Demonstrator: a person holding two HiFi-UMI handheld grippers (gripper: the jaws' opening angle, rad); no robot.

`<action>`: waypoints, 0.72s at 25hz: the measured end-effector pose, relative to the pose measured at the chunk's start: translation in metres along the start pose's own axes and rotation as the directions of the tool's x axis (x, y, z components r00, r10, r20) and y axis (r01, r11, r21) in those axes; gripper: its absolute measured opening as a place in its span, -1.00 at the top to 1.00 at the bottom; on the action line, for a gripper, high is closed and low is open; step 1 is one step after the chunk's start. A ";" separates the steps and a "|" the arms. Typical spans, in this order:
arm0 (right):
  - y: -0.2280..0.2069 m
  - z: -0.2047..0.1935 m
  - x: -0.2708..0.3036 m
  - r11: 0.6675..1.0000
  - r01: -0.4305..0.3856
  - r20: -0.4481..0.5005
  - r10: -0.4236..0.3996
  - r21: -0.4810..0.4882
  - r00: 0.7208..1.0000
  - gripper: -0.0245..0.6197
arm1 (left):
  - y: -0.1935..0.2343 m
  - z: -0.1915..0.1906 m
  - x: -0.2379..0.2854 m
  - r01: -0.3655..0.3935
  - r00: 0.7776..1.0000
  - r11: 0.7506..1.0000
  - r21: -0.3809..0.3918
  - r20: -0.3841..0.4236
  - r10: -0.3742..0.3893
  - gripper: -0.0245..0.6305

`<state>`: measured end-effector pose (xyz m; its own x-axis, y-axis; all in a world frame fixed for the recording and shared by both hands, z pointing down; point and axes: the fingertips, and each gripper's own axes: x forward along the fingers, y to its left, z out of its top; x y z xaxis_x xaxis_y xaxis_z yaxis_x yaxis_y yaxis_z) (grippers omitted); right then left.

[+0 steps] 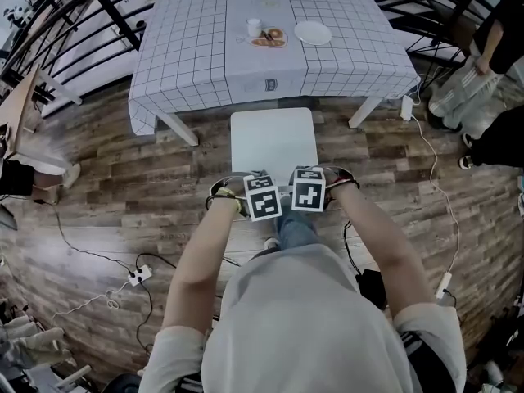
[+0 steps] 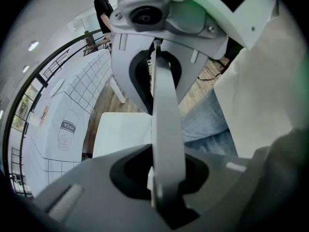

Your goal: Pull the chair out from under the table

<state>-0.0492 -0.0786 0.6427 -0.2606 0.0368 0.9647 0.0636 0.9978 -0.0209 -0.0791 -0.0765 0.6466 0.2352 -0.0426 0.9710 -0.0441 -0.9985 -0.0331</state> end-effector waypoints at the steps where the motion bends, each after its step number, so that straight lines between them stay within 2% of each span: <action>1: 0.003 0.000 0.000 1.000 -0.001 -0.002 0.001 0.001 1.000 0.70 | -0.003 0.000 0.000 0.001 1.000 1.000 0.000 0.002 -0.001 0.69; 18: 0.042 0.000 -0.001 1.000 -0.010 0.000 0.010 0.011 1.000 0.70 | -0.042 0.002 -0.003 0.009 1.000 1.000 0.002 0.005 -0.009 0.69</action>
<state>-0.0464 -0.0365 0.6407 -0.2603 0.0463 0.9644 0.0552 0.9979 -0.0330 -0.0755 -0.0345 0.6447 0.2406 -0.0333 0.9701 -0.0402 -0.9989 -0.0244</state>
